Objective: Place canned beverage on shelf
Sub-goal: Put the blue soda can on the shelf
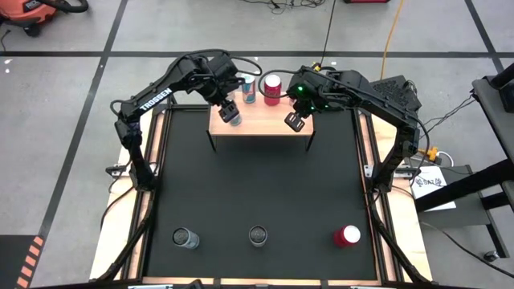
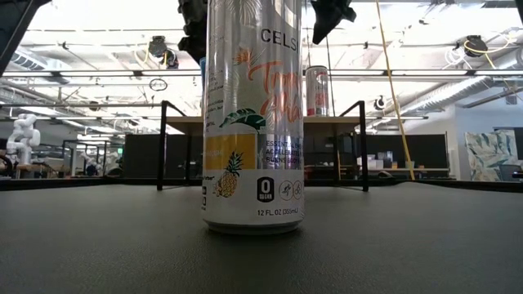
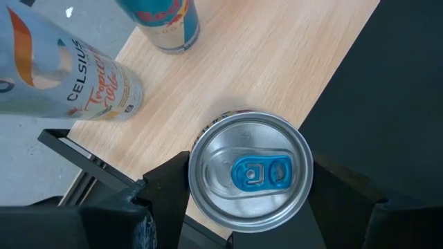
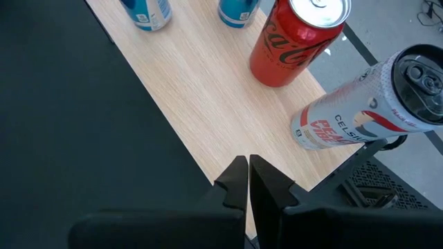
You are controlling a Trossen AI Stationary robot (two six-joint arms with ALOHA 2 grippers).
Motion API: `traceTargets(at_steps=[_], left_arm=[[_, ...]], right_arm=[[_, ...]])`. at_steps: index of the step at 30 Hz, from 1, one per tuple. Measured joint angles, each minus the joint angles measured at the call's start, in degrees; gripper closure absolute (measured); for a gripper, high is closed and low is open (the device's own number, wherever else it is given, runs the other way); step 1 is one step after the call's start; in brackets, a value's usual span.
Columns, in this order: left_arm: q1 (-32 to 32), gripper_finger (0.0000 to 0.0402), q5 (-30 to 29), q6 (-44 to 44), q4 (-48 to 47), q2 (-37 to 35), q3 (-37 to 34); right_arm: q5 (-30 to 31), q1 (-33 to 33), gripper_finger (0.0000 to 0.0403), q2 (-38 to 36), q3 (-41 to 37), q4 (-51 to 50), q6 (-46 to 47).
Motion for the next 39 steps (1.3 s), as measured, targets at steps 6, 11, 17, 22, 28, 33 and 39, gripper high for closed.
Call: traceTargets(at_steps=[6, 11, 17, 22, 28, 33, 39], left_arm=[[0.0, 0.015, -0.1, 0.2, 1.1, 0.1, 0.0], [0.0, 0.015, 0.9, 0.6, 0.9, 0.1, 0.0], [0.0, 0.0149, 1.0, -0.1, 0.8, 0.0, 0.0], [0.0, 0.0149, 1.0, -0.1, 0.7, 0.0, 0.0], [0.0, 0.0149, 0.1, -0.1, 0.7, 0.0, 0.0], [0.0, 0.0149, -0.2, -0.1, 0.7, 0.0, 0.0], [0.0, 0.0149, -0.5, -0.5, 0.7, 0.0, 0.0]], right_arm=[[0.0, 0.0, 0.0403, 0.0, 0.0, 0.0, 0.3], [0.0, 0.0, 0.0403, 0.0, 0.1, 0.0, 0.4], [0.0, 0.0, 0.0403, 0.0, 0.1, 0.0, 0.4], [0.0, 0.0, 0.0403, 0.0, 0.1, 0.9, 0.4], [0.0, 0.0, 0.0403, 0.0, 0.1, 3.9, 0.4], [0.0, 0.0, 0.0403, 0.0, 0.1, 6.8, 0.4], [0.0, 0.0, 0.0403, 0.0, 0.1, 9.9, 0.4]])
